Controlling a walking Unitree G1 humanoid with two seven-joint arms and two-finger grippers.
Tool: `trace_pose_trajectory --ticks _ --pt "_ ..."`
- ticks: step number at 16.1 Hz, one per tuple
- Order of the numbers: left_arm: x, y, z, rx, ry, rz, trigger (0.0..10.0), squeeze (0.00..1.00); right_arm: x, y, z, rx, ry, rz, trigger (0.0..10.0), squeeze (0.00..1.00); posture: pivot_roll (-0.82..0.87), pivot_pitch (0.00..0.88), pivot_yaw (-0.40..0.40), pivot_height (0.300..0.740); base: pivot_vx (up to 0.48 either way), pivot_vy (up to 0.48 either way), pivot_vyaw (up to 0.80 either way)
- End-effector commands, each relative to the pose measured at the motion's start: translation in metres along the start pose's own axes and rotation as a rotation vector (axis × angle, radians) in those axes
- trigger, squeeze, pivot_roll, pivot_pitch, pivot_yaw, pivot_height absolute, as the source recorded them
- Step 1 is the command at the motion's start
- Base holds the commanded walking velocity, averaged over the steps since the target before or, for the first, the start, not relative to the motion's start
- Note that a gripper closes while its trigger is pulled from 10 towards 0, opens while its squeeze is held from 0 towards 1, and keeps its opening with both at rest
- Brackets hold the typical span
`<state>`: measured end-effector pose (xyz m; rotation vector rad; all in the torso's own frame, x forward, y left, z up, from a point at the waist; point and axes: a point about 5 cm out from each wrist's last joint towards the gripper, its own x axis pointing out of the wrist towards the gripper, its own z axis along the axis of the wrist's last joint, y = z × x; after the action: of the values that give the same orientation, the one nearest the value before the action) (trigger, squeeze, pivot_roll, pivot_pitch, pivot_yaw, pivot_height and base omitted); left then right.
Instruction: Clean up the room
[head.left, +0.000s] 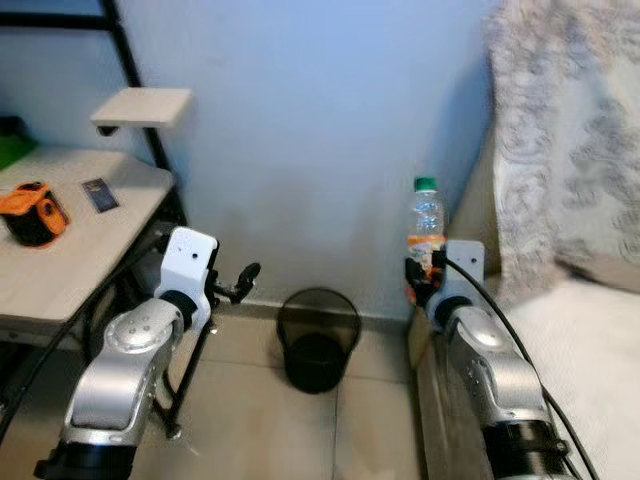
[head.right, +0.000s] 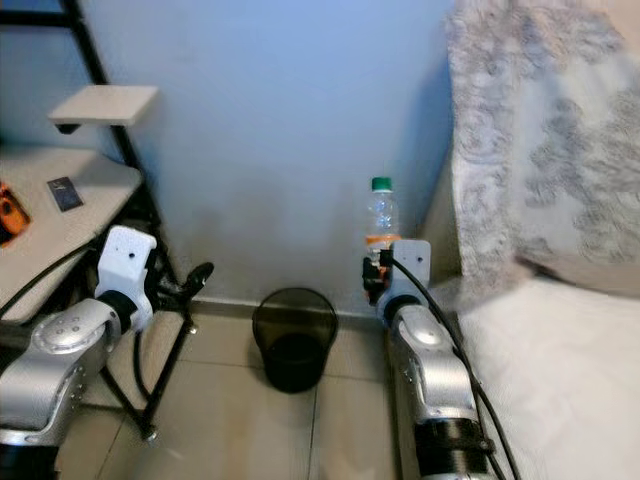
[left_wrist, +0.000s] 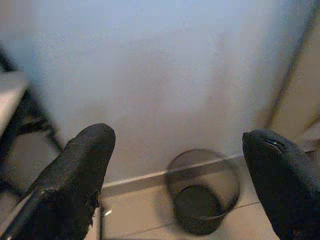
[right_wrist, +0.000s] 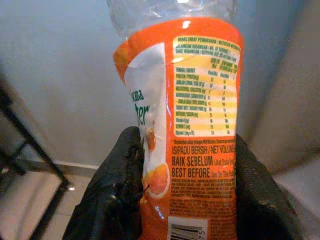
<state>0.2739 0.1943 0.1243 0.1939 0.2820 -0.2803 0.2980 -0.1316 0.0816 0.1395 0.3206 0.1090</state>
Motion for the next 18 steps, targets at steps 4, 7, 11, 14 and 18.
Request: trace_pose_trajectory --ticks 4,7,11,14,18 --pt "0.0003 -0.0007 0.0028 0.023 -0.006 -0.025 10.0 0.0 0.0008 0.0027 0.0072 -0.006 -0.029 0.016 10.0 0.0 0.11 0.0 0.008 0.74 0.305 0.0 0.0" --pt "-0.0003 -0.0014 0.0017 0.027 -0.005 -0.028 10.0 0.0 -0.0001 0.0025 0.0062 -0.003 -0.029 0.011 10.0 0.0 0.1 0.0 0.015 0.74 0.304 0.0 0.0" --pt "-0.0013 -0.0058 0.0018 0.03 -0.007 -0.039 10.0 0.0 -0.0012 0.0011 0.0039 -0.015 -0.019 0.005 10.0 0.0 0.1 0.0 0.012 0.74 0.303 0.0 0.0" --pt "-0.0024 -0.0052 0.002 0.033 -0.007 -0.04 10.0 0.0 -0.0009 0.0025 0.0035 -0.018 -0.017 0.008 10.0 0.0 0.1 0.0 0.01 0.74 0.304 0.0 0.0" --pt "-0.0022 -0.005 0.0035 0.036 -0.005 -0.038 10.0 0.0 -0.0007 0.0016 0.0027 -0.022 -0.008 0.011 10.0 0.0 0.11 0.0 0.005 0.74 0.304 0.0 0.0"
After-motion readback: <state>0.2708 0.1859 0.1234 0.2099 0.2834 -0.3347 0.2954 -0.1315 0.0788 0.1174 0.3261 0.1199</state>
